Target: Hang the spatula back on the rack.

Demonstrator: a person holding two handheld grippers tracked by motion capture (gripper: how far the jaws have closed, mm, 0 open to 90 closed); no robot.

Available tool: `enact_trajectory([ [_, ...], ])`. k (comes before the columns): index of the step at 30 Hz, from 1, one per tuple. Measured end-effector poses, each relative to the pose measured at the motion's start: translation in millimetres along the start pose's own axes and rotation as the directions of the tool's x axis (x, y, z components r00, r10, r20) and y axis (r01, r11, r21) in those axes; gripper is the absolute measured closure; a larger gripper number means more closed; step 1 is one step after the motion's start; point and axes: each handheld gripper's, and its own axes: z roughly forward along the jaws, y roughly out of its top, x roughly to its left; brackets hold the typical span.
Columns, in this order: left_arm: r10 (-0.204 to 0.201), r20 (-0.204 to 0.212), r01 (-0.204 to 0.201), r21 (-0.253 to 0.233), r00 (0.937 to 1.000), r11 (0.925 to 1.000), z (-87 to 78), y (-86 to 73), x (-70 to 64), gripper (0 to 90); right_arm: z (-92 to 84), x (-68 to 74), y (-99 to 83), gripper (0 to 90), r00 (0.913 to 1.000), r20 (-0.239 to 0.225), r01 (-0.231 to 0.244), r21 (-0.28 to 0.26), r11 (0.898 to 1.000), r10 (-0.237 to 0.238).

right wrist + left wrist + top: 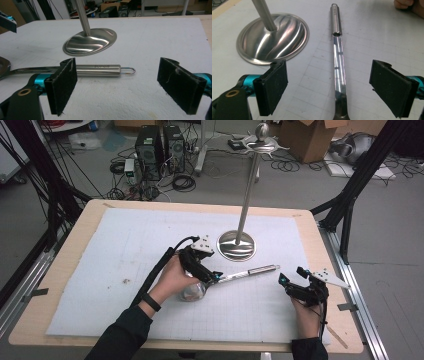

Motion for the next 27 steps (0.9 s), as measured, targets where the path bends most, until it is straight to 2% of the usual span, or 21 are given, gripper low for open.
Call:
enact_trajectory([
  [1,0.002,0.002,-0.002,0.01,1.0,1.0,3.3,0.5,-1.0,15.6,-0.5,0.9,-0.2,15.7,0.9999,0.0,-0.013,0.007,1.0,0.013],
  [3,0.015,0.009,-0.016,0.049,0.9998,0.9987,10.2,1.7,-2.7,15.6,-0.1,0.0,0.0,15.7,1.0,0.001,-0.001,0.0,1.0,0.001],
  [4,0.018,0.017,-0.019,0.073,0.9997,0.9972,15.5,2.6,-4.3,15.6,-0.5,1.0,-0.1,15.7,0.9999,0.0,-0.015,0.008,1.0,0.015],
  [6,0.021,0.015,-0.022,0.082,0.9997,0.9964,18.7,2.9,-5.1,15.6,-0.3,0.3,0.0,15.7,1.0,0.0,-0.005,0.002,1.0,0.005],
  [7,0.035,0.021,-0.037,0.114,0.9992,0.9928,23.9,3.9,-6.0,15.8,-0.6,1.1,-0.1,15.7,0.9998,0.001,-0.018,0.01,1.0,0.018],
  [12,0.036,0.034,-0.041,0.15,0.9988,0.9879,33.3,4.5,-9.2,18.1,-0.1,0.1,0.0,15.7,1.0,-0.001,-0.004,0.002,1.0,0.004],
  [14,0.033,0.035,-0.038,0.167,0.9988,0.9853,37.6,4.6,-11.0,19.5,-0.5,0.8,-0.1,15.7,0.9999,0.0,-0.014,0.008,1.0,0.014],
  [16,0.033,0.044,-0.042,0.197,0.9984,0.9794,43.5,5.1,-12.9,21.7,-0.4,0.6,-0.1,15.7,0.9999,-0.001,-0.012,0.006,1.0,0.012],
  [17,0.033,0.044,-0.042,0.197,0.9984,0.9794,43.5,5.1,-12.9,22.6,-0.4,0.6,-0.1,15.7,0.9999,-0.001,-0.012,0.006,1.0,0.012],
  [18,0.046,0.048,-0.055,0.216,0.9978,0.9749,45.2,5.8,-13.1,22.6,-0.4,0.8,-0.1,15.7,0.9999,0.0,-0.015,0.006,1.0,0.015],
  [19,0.039,0.046,-0.049,0.223,0.9982,0.9737,47.2,5.7,-14.1,25.4,-0.5,0.9,-0.1,15.7,0.9999,-0.001,-0.016,0.008,1.0,0.016],
  [20,0.041,0.047,-0.051,0.25,0.9981,0.9668,49.7,6.1,-14.7,26.6,-0.5,1.0,-0.1,15.7,0.9998,-0.001,-0.018,0.008,1.0,0.018],
  [21,0.041,0.047,-0.051,0.25,0.9981,0.9668,49.7,6.1,-14.7,27.6,-0.5,1.0,-0.1,15.7,0.9998,-0.001,-0.018,0.008,1.0,0.018],
  [22,0.045,0.047,-0.056,0.269,0.9979,0.9615,51.5,6.2,-15.0,29.1,-0.4,0.9,-0.2,15.7,0.9999,-0.001,-0.016,0.008,1.0,0.016],
  [26,0.047,0.058,-0.062,0.287,0.9972,0.956,55.0,6.4,-17.3,33.8,-0.3,0.7,-0.1,15.7,0.9999,-0.003,-0.011,0.007,1.0,0.011],
  [27,0.053,0.057,-0.068,0.298,0.997,0.9521,55.7,6.7,-17.6,33.8,-0.2,0.7,-0.1,15.7,0.9999,-0.003,-0.01,0.007,1.0,0.01],
])
